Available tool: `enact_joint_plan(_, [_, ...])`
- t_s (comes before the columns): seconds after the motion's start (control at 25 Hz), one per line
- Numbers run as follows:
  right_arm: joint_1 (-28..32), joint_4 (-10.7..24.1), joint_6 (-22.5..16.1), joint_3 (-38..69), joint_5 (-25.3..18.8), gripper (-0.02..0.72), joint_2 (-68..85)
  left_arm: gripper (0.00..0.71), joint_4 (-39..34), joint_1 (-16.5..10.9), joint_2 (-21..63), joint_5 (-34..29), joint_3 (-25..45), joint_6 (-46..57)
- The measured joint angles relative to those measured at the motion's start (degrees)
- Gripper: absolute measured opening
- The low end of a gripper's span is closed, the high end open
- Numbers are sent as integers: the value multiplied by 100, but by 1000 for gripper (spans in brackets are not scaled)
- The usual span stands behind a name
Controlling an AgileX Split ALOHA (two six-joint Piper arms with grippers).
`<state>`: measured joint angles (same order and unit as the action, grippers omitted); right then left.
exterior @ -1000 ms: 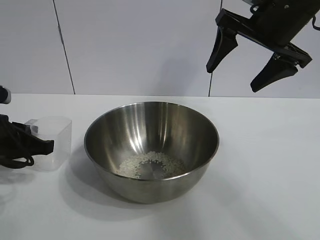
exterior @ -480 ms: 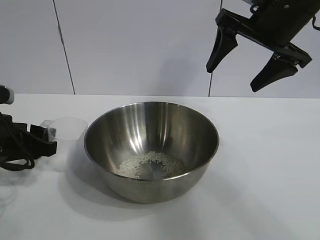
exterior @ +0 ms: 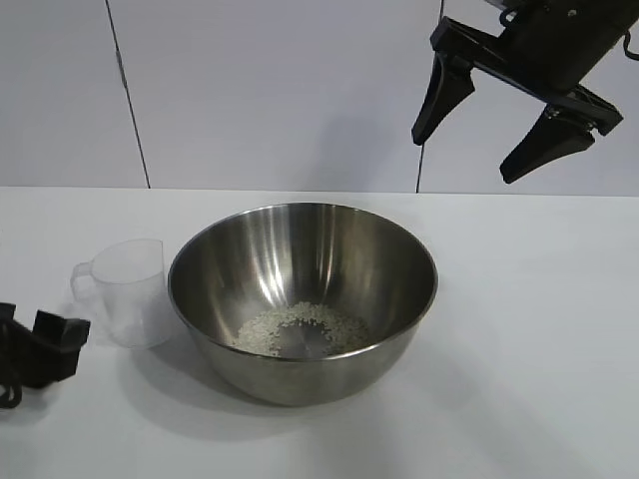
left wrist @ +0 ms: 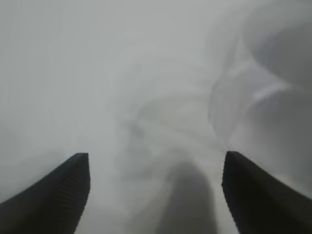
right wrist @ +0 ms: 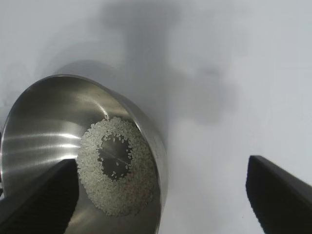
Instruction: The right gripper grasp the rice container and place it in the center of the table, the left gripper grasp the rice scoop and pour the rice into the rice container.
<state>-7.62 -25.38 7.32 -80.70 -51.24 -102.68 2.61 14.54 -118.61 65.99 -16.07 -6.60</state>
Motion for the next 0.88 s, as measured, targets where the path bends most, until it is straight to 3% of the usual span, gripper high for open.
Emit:
enact_joint_plan(0.24, [0,0,0,0,0,639,0,605,0,0,281,3,579,246])
enact_joint_plan(0.56, [0,0,0,0,7,639,0,627,139,0,1558,-26,806,496])
enact_joint_plan(0.68, [0,0,0,0,7,639,0,629,152,0,2088,-710,708,660])
enact_joint_plan(0.84, [0,0,0,0,7,639,0,629,132,0,2839,-2228,343,847])
enact_joint_plan(0.88, [0,0,0,0,7,639,0,629,132,0,3142,-2862,139,878])
